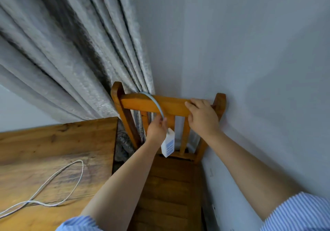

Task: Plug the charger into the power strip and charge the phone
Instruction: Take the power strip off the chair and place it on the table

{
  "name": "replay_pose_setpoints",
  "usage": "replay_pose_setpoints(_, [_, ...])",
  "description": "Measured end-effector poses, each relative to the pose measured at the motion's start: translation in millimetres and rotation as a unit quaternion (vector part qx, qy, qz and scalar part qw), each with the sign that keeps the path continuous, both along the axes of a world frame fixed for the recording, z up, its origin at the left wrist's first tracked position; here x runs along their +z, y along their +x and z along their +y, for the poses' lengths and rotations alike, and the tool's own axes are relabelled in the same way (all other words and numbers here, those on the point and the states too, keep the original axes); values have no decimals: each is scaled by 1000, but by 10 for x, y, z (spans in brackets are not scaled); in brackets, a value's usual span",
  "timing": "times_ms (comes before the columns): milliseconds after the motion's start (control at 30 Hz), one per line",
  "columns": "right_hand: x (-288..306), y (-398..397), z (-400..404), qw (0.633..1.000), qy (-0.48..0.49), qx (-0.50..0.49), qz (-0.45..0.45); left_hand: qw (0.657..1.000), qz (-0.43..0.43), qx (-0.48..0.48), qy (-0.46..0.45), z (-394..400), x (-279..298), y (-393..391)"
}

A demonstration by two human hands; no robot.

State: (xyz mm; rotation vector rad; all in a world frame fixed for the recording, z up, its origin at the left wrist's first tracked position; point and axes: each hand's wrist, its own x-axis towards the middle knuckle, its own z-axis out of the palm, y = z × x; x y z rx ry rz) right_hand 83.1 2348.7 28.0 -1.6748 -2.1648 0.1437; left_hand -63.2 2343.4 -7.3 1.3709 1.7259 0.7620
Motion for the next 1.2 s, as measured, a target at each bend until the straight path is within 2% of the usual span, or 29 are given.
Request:
replay_pose_setpoints(133, [63,-69,2,999,-2,-17,-35,999,23,16,28,39,81,-109])
replay_pose_setpoints(233, [121,-159,-8,996,-17,-33,-81,994,-11,80,71,4,192,-259])
replay_pose_setpoints(333, [219,-292,7,993,-39,-58,-98,987,-6,113,116,35,395,-503])
replay_pose_setpoints(500, [275,-541,142,995,-47,53,-72,982,20,119,142,234,747,-830])
replay_pose_setpoints(567, [293,-667,193,997,-18,64,-45,979,20,137,149,333,852,-981])
replay_pose_setpoints(733, [342,-756,239,994,-60,31,-87,976,60,181,109,438,1018,-1284])
replay_pose_setpoints(933, [440,-921,219,982,-90,11,-164,977,103,169,75,289,1045,-1583])
replay_pose_setpoints(1067, [517,-1081,156,965,-129,-83,-214,982,87,146,78,-41,1118,-1785])
replay_pose_setpoints(1133, [514,-1170,86,976,-99,-68,-180,986,70,125,82,-322,1138,-1894])
replay_pose_setpoints(1200, [444,-1368,-80,994,-80,42,-54,988,93,101,75,-695,1144,-2037])
